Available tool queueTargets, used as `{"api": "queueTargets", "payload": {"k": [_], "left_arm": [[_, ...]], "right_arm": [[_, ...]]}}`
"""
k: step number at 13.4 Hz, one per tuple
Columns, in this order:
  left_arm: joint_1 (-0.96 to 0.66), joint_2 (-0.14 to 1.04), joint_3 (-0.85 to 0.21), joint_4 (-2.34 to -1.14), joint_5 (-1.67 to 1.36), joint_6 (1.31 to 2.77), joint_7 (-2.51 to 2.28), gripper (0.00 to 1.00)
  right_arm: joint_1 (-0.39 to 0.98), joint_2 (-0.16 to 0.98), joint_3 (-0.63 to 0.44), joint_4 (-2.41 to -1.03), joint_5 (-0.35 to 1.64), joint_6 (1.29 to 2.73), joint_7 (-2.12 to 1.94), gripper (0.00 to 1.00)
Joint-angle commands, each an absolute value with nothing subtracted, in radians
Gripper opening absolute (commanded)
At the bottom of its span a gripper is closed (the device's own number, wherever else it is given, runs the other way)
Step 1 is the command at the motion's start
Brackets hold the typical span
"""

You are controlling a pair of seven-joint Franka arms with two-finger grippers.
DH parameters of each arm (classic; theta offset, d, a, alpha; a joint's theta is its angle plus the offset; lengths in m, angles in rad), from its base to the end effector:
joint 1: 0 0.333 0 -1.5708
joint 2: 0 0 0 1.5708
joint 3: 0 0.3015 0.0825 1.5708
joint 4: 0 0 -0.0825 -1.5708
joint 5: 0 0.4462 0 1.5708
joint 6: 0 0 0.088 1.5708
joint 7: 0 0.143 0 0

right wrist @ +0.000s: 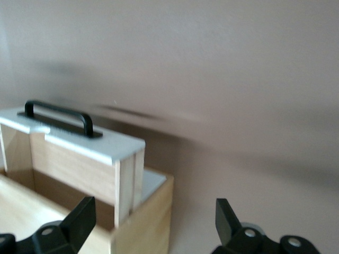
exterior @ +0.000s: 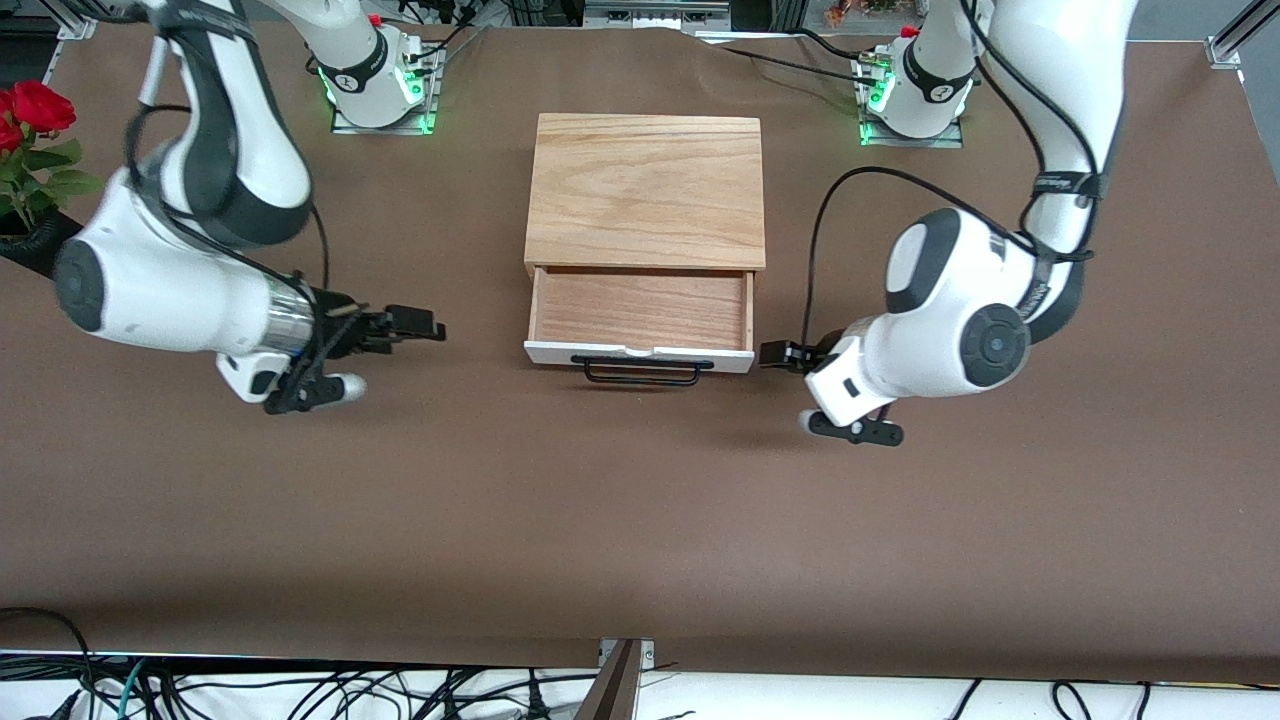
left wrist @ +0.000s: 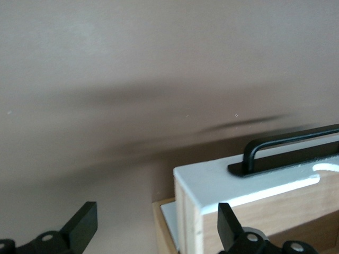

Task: Close drawer with both arms simultaneously
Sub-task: 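Move the right gripper and the left gripper toward the drawer front, then place both grippers against the white drawer front beside the handle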

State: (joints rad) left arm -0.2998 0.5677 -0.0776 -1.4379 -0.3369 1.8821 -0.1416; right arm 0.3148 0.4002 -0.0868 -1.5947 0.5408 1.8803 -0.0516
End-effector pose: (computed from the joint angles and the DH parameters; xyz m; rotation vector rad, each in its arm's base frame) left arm 0.6808 -0.3012 0.2851 2.8098 -0.1434 -0.2971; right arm 0.6789 0.2203 0.3313 -2.6727 -0.1167 0.2039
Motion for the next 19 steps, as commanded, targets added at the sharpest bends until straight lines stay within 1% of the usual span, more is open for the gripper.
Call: {"api": "queueTargets", "payload": {"k": [1, 3, 6, 9, 19], "left_arm": [[-0.301, 0.587, -0.067, -1.396, -0.376, 1.897, -0.140, 1.00], [-0.301, 0.591, -0.067, -1.396, -0.419, 1.908, -0.138, 1.00], [-0.353, 0.638, -0.067, -1.396, -0.446, 2.047, -0.143, 1.00], [-0.365, 0.656, -0.067, -1.396, -0.448, 2.068, -0.161, 1.00], [-0.411, 0.692, -0.067, -1.416, -0.492, 2.054, -0.163, 1.00]], "right_arm": [[0.345, 0.474, -0.091, -1.583, 0.647, 1.977, -0.043, 1.00], [0.371, 0.521, -0.091, -1.583, 0.744, 2.048, -0.055, 1.00], [0.451, 0.574, -0.091, -1.591, 0.796, 2.163, -0.045, 1.00], [0.503, 0.592, -0.091, -1.604, 0.830, 2.224, -0.041, 1.00], [0.526, 0.598, -0.089, -1.647, 0.830, 2.226, -0.041, 1.00]]}}
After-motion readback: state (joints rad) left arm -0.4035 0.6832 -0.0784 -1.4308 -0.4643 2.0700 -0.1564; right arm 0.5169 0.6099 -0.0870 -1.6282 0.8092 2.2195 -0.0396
